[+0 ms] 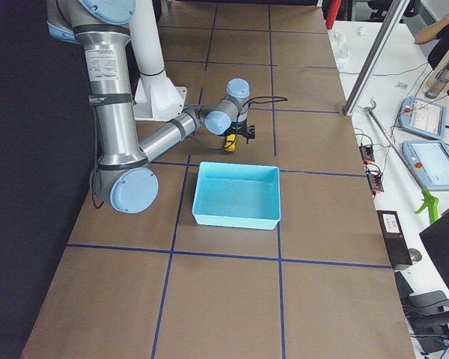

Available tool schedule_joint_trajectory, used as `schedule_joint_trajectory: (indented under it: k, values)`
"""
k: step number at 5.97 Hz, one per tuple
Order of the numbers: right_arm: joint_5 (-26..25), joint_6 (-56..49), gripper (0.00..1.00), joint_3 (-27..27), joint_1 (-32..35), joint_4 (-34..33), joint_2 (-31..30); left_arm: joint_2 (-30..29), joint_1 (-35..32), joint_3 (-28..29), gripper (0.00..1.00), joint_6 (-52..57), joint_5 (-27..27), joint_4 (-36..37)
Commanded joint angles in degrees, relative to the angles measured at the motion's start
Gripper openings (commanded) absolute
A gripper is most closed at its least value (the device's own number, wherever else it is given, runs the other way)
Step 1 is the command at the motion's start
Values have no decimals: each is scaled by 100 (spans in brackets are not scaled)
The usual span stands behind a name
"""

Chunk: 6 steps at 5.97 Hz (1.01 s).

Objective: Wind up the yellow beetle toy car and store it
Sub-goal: 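Move the right gripper from the bin over the yellow car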

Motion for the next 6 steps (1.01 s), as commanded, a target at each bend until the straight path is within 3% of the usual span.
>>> schedule_joint_trajectory:
  k: [1,6]
  values:
    - [-105,17,100,-81,-285,16,-2,10,0,61,100,-127,8,-15]
    - [-333,219,100,-527,-453,33,479,45,0,52,100,-145,17,-42]
